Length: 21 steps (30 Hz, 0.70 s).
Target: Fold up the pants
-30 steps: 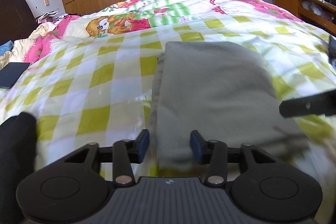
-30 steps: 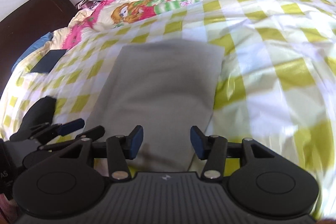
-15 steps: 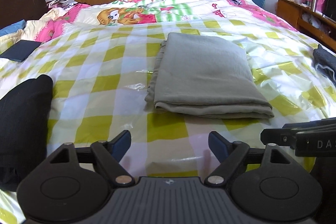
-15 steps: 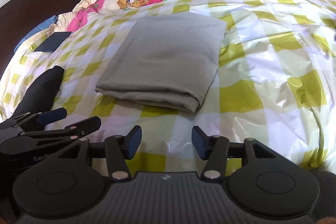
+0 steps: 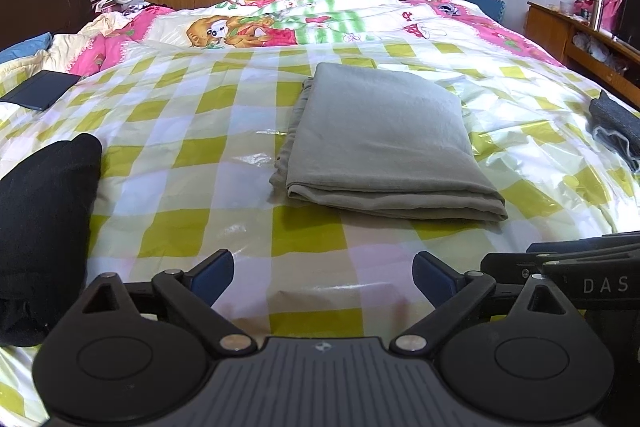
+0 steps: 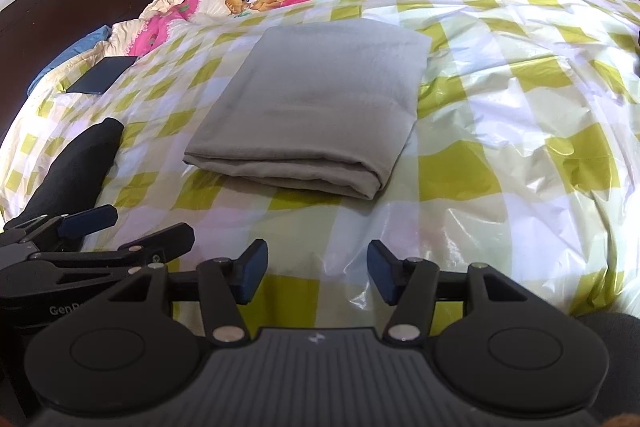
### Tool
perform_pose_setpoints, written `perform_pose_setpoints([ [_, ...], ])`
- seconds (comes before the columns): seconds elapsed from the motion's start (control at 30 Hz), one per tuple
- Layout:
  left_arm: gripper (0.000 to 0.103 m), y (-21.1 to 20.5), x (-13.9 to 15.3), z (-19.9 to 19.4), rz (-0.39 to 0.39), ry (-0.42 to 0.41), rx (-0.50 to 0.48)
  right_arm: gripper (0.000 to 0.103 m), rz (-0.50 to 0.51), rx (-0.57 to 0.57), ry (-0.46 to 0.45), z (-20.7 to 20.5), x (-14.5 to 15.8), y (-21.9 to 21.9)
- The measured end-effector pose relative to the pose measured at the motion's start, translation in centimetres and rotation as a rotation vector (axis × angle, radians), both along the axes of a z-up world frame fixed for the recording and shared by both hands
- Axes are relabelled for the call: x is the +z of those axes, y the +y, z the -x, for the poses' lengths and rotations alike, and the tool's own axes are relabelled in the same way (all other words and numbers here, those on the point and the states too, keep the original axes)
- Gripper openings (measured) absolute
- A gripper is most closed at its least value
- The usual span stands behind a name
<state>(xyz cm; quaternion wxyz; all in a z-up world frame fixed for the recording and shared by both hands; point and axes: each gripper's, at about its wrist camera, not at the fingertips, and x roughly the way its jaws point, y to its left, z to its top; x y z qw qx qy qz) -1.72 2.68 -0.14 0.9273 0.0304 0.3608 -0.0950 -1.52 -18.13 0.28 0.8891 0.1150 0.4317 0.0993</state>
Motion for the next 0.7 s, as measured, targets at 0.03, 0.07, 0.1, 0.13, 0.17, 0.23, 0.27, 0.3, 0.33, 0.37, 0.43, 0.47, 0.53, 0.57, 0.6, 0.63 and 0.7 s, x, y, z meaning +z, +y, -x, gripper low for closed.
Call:
perform_pose_setpoints([
  [0.03, 0.103, -0.03, 0.00, 0.05, -0.001, -0.002, 0.001, 0.057, 0.000, 0.000, 0.000, -0.01, 0.01, 0.00],
  [0.07, 0.103, -0.01, 0.00, 0.09, -0.002, -0.003, 0.004, 0.057, -0.001, 0.000, 0.000, -0.06, 0.02, -0.02],
  [0.1, 0.103, 0.01, 0.00, 0.11, -0.001, -0.003, 0.007, 0.057, 0.000, 0.000, 0.000, -0.05, 0.03, -0.01],
  [0.13, 0.103, 0.07, -0.02, 0.11, 0.001, -0.001, 0.008, 0.057, 0.001, 0.000, 0.000, -0.04, 0.03, 0.00],
  [0.17, 0.103, 0.12, -0.04, 0.09, 0.005, 0.002, 0.009, 0.057, 0.001, 0.000, 0.000, -0.07, 0.02, 0.00],
  [0.23, 0.103, 0.19, -0.11, 0.04, 0.009, 0.007, 0.011, 0.057, 0.007, 0.003, 0.001, -0.03, -0.06, 0.03],
  [0.27, 0.103, 0.17, -0.15, 0.03, 0.009, 0.008, 0.012, 0.057, 0.011, 0.005, 0.001, 0.00, -0.08, 0.08],
  [0.3, 0.103, 0.16, -0.16, 0.04, 0.008, 0.007, 0.011, 0.058, 0.014, 0.006, 0.000, 0.05, -0.09, 0.15],
  [0.33, 0.103, 0.16, -0.16, 0.05, 0.008, 0.008, 0.008, 0.058, 0.017, 0.008, -0.001, 0.07, -0.10, 0.18],
  [0.37, 0.103, 0.14, -0.16, 0.05, 0.010, 0.008, 0.006, 0.058, 0.019, 0.009, 0.000, 0.09, -0.11, 0.22],
  [0.43, 0.103, 0.11, -0.15, 0.12, 0.010, 0.007, 0.004, 0.058, 0.020, 0.009, 0.000, 0.14, -0.12, 0.26],
  [0.47, 0.103, 0.11, -0.14, 0.14, 0.011, 0.006, 0.003, 0.059, 0.021, 0.010, 0.000, 0.13, -0.13, 0.27],
  [0.53, 0.103, 0.12, -0.13, 0.14, 0.015, 0.005, 0.004, 0.059, 0.022, 0.011, 0.000, 0.16, -0.13, 0.27],
  [0.57, 0.103, 0.14, -0.13, 0.16, 0.015, 0.003, 0.004, 0.059, 0.021, 0.011, 0.001, 0.17, -0.14, 0.28],
  [0.6, 0.103, 0.16, -0.14, 0.15, 0.015, 0.002, 0.002, 0.059, 0.021, 0.011, 0.001, 0.20, -0.14, 0.28],
  [0.63, 0.103, 0.18, -0.14, 0.15, 0.016, 0.001, 0.002, 0.059, 0.021, 0.011, 0.001, 0.17, -0.12, 0.30],
  [0.7, 0.103, 0.14, -0.16, 0.18, 0.014, -0.002, 0.001, 0.059, 0.021, 0.011, 0.002, 0.17, -0.13, 0.30],
])
